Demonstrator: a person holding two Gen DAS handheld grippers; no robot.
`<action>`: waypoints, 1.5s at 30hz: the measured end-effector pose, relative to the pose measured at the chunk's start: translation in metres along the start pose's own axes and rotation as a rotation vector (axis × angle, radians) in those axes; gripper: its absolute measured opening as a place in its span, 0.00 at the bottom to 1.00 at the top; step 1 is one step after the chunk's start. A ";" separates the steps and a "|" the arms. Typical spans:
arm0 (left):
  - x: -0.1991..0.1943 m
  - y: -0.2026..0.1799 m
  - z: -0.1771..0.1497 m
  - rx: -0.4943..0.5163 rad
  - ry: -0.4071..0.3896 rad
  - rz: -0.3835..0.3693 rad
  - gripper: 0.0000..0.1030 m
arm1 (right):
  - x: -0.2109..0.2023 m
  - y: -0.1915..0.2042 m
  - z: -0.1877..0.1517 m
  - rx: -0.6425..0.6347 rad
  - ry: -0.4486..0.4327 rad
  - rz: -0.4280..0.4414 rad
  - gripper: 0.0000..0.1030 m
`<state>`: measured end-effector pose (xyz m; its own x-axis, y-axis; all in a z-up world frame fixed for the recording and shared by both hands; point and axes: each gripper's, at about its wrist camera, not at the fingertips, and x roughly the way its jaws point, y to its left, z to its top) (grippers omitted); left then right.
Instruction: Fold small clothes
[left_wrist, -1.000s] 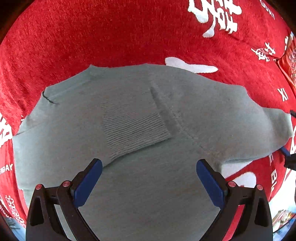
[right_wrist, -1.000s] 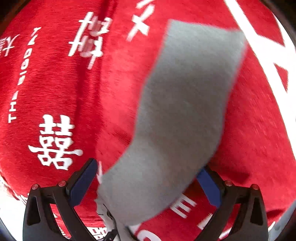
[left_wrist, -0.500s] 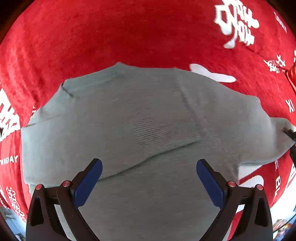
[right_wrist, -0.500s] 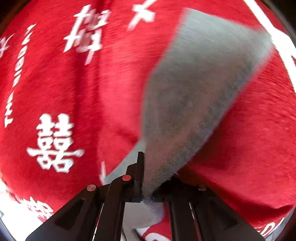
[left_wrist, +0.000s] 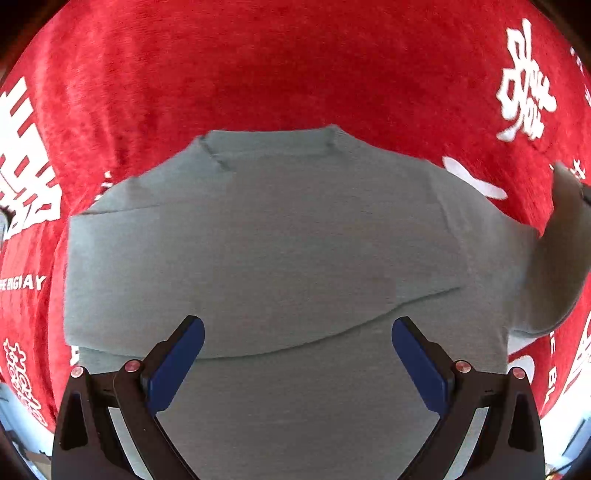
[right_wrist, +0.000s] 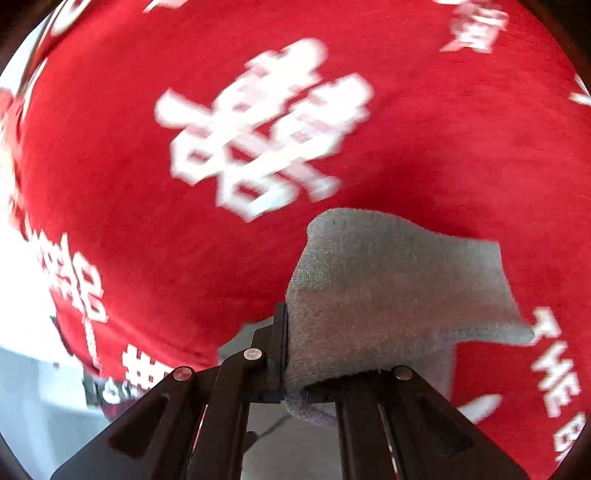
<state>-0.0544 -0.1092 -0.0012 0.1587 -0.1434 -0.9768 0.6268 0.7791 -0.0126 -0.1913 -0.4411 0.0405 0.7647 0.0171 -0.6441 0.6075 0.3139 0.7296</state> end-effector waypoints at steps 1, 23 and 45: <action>-0.002 0.009 -0.001 -0.010 -0.006 0.005 0.99 | 0.007 0.010 -0.004 -0.024 0.011 0.007 0.06; 0.004 0.138 -0.006 -0.195 -0.031 0.038 0.99 | 0.166 0.082 -0.141 -0.157 0.328 -0.151 0.70; 0.018 0.193 -0.005 -0.377 -0.001 -0.338 0.99 | 0.221 0.152 -0.252 -0.630 0.643 -0.161 0.40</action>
<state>0.0658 0.0416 -0.0224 -0.0044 -0.4261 -0.9047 0.3239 0.8553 -0.4044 0.0157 -0.1502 -0.0485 0.2991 0.3945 -0.8688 0.3223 0.8152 0.4811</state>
